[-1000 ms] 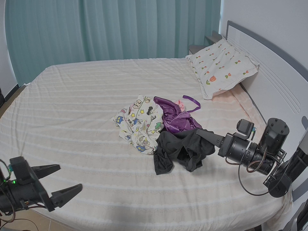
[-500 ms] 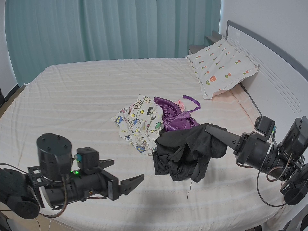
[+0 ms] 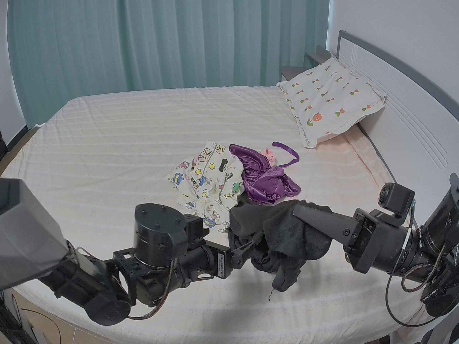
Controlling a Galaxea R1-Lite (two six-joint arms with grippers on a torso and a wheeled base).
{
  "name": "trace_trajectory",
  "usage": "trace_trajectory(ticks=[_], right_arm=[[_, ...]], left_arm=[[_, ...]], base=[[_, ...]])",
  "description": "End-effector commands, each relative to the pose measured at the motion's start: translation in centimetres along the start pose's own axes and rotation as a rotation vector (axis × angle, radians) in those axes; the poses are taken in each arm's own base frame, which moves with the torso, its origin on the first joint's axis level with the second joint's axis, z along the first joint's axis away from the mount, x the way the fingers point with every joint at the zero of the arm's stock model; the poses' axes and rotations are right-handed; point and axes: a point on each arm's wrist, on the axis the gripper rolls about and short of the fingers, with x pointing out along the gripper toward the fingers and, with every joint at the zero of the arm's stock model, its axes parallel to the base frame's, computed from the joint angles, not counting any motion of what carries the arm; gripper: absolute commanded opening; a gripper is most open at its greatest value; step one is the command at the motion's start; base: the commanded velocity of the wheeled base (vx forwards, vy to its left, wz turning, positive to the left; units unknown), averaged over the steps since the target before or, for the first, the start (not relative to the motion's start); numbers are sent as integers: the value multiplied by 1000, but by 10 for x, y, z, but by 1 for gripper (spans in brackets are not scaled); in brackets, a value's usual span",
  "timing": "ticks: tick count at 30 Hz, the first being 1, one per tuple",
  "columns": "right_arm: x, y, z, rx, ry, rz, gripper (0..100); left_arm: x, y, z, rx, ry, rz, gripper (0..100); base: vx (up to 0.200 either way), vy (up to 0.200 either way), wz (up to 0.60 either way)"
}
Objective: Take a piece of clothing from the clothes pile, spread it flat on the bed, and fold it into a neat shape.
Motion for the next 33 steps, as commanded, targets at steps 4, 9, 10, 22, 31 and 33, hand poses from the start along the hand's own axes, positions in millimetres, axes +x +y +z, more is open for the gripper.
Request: trace_trajectory(ticks=[4, 9, 10, 22, 31, 33], right_arm=[[1, 4, -1, 0, 2, 20, 0], [1, 3, 1, -2, -7, 17, 0], [2, 3, 0, -2, -5, 20, 0], [-3, 19, 21, -38, -96, 79, 0], [-4, 34, 49, -61, -162, 105, 0], [-4, 33, 54, -71, -180, 100, 0]], left_arm=[[43, 0, -18, 0, 17, 13, 100], [61, 0, -24, -3, 10, 22, 100], [65, -1, -24, -3, 7, 22, 100], [98, 5, -21, -80, -44, 63, 100], [122, 41, -21, -172, -77, 191, 100], [126, 49, -29, -173, -58, 220, 100]], base=[[0, 0, 0], [0, 0, 0], [0, 0, 0], [0, 0, 0], [0, 0, 0], [0, 0, 0]])
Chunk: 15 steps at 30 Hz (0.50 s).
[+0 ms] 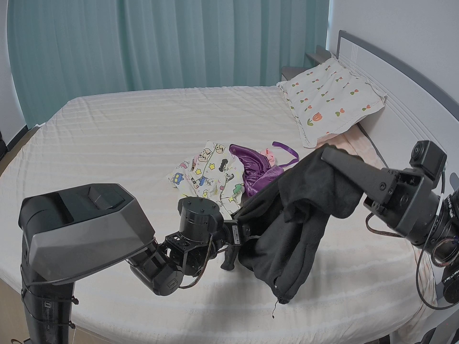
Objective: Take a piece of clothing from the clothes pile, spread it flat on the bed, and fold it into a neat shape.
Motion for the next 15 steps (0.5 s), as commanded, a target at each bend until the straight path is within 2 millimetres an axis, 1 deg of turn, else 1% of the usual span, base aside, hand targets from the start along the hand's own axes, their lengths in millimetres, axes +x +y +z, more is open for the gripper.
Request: trace_trajectory(ticks=[1, 2, 3, 4, 8, 9, 13, 14, 15], right_arm=[[1, 4, 15, -28, -53, 14, 0], [1, 4, 15, -28, -53, 14, 0], [3, 3, 22, -37, -74, 13, 0], [4, 2, 23, -41, -81, 10, 0], [3, 0, 23, -42, -72, 8, 0], [2, -3, 21, -40, -61, -1, 0], [-2, -12, 22, -44, -64, -41, 0], [-2, -17, 22, -45, -63, -59, 0], [-3, -21, 21, -43, -56, -78, 0]], left_arm=[[14, 18, -13, -5, 28, 60, 100], [14, 18, -13, -5, 28, 60, 100], [18, 27, -20, -7, 45, 82, 100], [20, 29, -21, -9, 46, 87, 100], [23, 34, -24, -13, 51, 97, 100], [27, 36, -27, -15, 54, 103, 100], [29, 40, -33, -14, 69, 115, 100], [29, 40, -32, -19, 67, 115, 0], [28, 40, -32, -29, 66, 115, 0]], base=[[0, 0, 0], [0, 0, 0], [0, 0, 0], [0, 0, 0], [0, 0, 0], [0, 0, 0], [0, 0, 0], [0, 0, 0], [0, 0, 0]])
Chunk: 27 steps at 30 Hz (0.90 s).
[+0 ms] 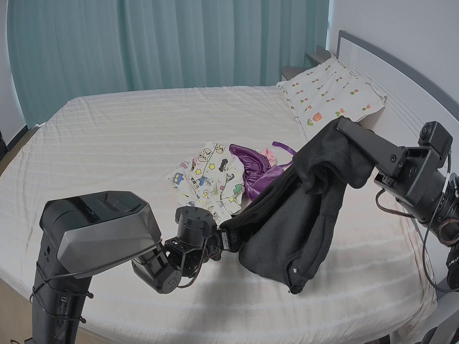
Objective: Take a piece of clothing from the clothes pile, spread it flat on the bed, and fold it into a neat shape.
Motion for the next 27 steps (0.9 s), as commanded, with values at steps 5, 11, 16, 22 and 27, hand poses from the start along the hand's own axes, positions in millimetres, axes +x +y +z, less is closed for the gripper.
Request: trace_trajectory(ticks=[5, 11, 16, 22, 27], right_arm=[[-4, -44, -23, 32, 87, -168, 0], [3, -69, -38, 50, 123, -242, 0], [25, -82, -10, -22, -5, -251, 0], [29, -67, 61, -138, -192, -232, 0], [18, -48, 64, -112, -159, -231, 0]], left_arm=[[-21, -5, 27, -117, -61, -16, 0], [-73, -16, 48, -134, -78, -71, 0], [-155, -27, 96, -163, -224, -176, 0], [-194, -25, 128, -125, -394, -141, 0], [-208, -23, 139, -108, -448, -126, 0]], base=[[0, 0, 0], [0, 0, 0], [0, 0, 0], [0, 0, 0], [0, 0, 0]])
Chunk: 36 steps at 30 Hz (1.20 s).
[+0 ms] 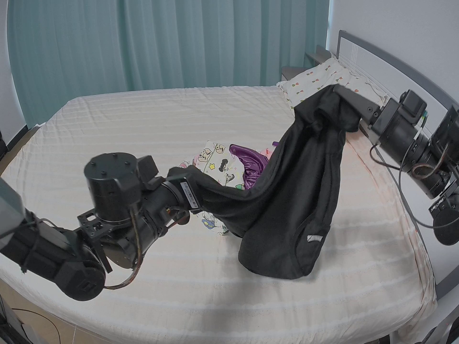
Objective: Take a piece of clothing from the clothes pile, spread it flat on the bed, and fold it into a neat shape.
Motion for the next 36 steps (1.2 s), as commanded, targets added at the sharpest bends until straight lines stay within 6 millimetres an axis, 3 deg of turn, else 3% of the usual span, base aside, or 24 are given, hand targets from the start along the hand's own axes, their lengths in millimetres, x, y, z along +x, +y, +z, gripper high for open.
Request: trace_trajectory(ticks=[1, 2, 5, 11, 17, 21, 31, 36], right_arm=[[-13, 16, 27, -19, -44, -1, 0], [-23, 9, 3, 25, 49, -49, 0], [-34, -6, -27, 71, 154, -120, 0], [-43, -22, -71, 160, 309, -199, 0], [-46, -18, -80, 253, 339, -208, 0], [-52, -22, -89, 267, 373, -235, 0], [-54, -25, -95, 274, 394, -257, 0], [-53, -25, -93, 267, 379, -267, 0]], left_arm=[[-33, -6, 39, -4, -130, -22, 0], [-33, 0, 28, 3, -96, 12, 0], [-29, 11, 2, -13, -7, 56, 0], [-19, 17, -20, -218, 60, 87, 0], [-28, 25, -39, -223, 140, 105, 0], [-34, 29, -43, -225, 164, 113, 0], [-43, 34, -50, -314, 215, 110, 0], [-46, 36, -52, -310, 227, 113, 0]], base=[[0, 0, 0], [0, 0, 0], [0, 0, 0], [0, 0, 0], [0, 0, 0], [0, 0, 0], [-200, 0, 0], [0, 0, 0]])
